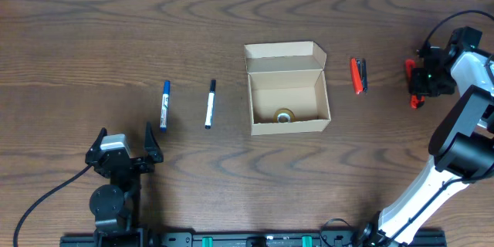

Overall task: Pack container
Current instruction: 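Carry the orange cutter into the box and release it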

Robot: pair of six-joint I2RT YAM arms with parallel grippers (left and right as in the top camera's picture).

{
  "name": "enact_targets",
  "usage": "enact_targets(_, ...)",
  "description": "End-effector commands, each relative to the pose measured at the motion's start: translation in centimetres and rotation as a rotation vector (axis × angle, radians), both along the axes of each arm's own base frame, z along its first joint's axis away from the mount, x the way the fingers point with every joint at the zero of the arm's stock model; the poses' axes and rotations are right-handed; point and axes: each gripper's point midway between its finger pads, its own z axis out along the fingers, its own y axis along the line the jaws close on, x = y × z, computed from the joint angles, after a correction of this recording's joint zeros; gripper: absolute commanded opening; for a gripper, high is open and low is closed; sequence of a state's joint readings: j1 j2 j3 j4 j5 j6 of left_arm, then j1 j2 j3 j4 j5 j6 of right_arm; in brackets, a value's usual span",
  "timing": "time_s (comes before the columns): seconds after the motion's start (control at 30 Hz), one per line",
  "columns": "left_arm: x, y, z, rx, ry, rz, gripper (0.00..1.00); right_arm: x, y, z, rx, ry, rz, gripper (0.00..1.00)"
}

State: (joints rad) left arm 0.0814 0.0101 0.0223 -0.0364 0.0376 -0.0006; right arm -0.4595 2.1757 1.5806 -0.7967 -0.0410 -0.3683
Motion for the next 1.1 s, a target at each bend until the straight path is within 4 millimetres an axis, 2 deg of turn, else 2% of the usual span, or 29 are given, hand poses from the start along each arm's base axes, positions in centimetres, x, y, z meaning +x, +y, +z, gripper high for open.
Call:
enact_targets(0.0, -0.1, 0.2, -1.7, -0.001, 0.052, 0.015, 0.95, 1.3, 2.2, -0.4, 0.086, -0.015, 0.021, 0.01)
enact_targets(0.13, -0.1, 0.2, -1.7, -0.001, 0.052, 0.015, 0.95, 3.2, 2.7, 2.0, 0.09, -0.055, 0.026, 0.01)
enact_targets(0.27, -0.1, 0.2, -1.7, -0.001, 0.052, 0.016, 0.95, 5.4, 3.7, 5.3, 0.13, -0.121, 0.039, 0.01)
enact_targets(0.4, -0.1, 0.2, -1.7, -0.001, 0.052, 0.015, 0.95, 7.6, 4.2, 10.0, 0.109, -0.183, 0.057, 0.01)
enact_targets(0.5, -0.1, 0.2, -1.7, -0.001, 0.052, 0.015, 0.95, 8.8, 5.7, 13.7, 0.145, -0.243, 0.084, 0.01)
enact_targets(0.6, -0.1, 0.2, -1.7, -0.001, 0.052, 0.016, 0.95, 9.5, 9.2, 17.8, 0.266, -0.311, 0.151, 0.01)
enact_targets(0.7, -0.1, 0.2, -1.7, -0.001, 0.052, 0.016, 0.95, 9.1, 13.3, 20.9, 0.376, -0.333, 0.228, 0.01)
enact_targets(0.83, -0.1, 0.2, -1.7, -0.001, 0.052, 0.015, 0.95, 6.9, 20.6, 24.0, 0.501, -0.322, 0.458, 0.01)
enact_targets(0.93, -0.1, 0.2, -1.7, -0.001, 0.052, 0.015, 0.95, 4.8, 24.7, 24.1, 0.49, -0.246, 0.59, 0.01)
enact_targets(1.07, -0.1, 0.2, -1.7, -0.001, 0.052, 0.015, 0.95, 3.6, 29.5, 23.2, 0.435, -0.174, 0.694, 0.01)
